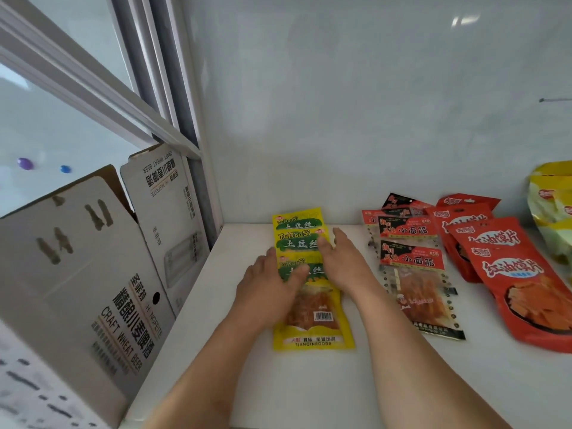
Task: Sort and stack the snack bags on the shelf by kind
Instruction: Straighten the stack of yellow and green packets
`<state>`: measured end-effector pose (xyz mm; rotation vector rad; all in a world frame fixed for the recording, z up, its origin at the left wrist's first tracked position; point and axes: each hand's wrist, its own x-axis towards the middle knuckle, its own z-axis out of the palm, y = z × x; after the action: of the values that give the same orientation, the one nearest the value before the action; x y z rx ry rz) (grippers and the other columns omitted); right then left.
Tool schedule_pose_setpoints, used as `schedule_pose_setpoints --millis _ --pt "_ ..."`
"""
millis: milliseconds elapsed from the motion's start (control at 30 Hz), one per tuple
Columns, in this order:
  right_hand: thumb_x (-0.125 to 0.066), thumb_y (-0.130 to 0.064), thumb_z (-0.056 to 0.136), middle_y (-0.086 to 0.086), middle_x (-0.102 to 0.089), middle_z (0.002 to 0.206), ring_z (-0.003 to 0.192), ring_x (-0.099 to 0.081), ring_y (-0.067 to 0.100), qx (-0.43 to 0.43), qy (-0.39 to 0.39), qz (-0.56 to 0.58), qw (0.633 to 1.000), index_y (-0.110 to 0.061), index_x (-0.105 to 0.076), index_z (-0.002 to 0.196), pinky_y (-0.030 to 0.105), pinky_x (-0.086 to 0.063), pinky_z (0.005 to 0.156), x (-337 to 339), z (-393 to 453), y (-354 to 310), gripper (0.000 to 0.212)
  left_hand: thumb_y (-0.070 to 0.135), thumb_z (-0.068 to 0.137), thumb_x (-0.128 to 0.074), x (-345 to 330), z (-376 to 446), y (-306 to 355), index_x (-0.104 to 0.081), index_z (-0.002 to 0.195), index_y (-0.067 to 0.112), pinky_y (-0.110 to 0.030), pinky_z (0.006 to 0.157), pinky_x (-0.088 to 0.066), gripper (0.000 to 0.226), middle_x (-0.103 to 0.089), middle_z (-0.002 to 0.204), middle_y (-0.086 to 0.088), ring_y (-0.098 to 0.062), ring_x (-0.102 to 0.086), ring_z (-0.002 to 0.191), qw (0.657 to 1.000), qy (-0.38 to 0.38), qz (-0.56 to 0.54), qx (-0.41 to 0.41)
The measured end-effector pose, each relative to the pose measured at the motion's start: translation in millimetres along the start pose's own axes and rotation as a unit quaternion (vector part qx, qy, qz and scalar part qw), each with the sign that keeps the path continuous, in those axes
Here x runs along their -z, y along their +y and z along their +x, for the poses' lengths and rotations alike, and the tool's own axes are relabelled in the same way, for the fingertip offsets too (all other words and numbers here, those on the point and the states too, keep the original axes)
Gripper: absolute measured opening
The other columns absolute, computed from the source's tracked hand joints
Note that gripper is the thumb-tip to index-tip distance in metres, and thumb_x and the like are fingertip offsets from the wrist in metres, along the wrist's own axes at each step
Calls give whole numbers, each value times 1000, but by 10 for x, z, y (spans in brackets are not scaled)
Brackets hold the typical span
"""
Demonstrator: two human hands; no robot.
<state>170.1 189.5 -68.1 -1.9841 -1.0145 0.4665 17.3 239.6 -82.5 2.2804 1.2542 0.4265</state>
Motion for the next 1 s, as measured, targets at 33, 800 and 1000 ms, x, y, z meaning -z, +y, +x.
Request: schedule_pose_setpoints --millis 33,800,1000 --pt "-37 -39 106 12 -45 151 136 -45 28 3 -4 1 1000 -14 -37 149 32 -35 103 1 1 -2 49 70 93 -34 -30 -86 1 -13 158 19 -41 118 -25 86 -28 161 -4 -25 -27 146 999 -6 39 -11" --pt "-32 -41 107 8 -28 162 149 -25 23 78 -93 -68 990 -13 -32 155 36 -17 123 -192 774 -142 55 70 95 -29 -186 -119 80 -7 159 30 -39 121 -12 79 2 167 -5 -23 -8 152 994 1 109 -18" --pt "-31 -48 106 7 -18 166 153 -15 21 33 46 88 994 -12 -20 158 38 -15 124 -59 441 -43 65 70 93 -36 -65 -46 120 -10 159 24 -40 120 -16 85 -1 167 -6 -23 -9 153 1000 12 -1 27"
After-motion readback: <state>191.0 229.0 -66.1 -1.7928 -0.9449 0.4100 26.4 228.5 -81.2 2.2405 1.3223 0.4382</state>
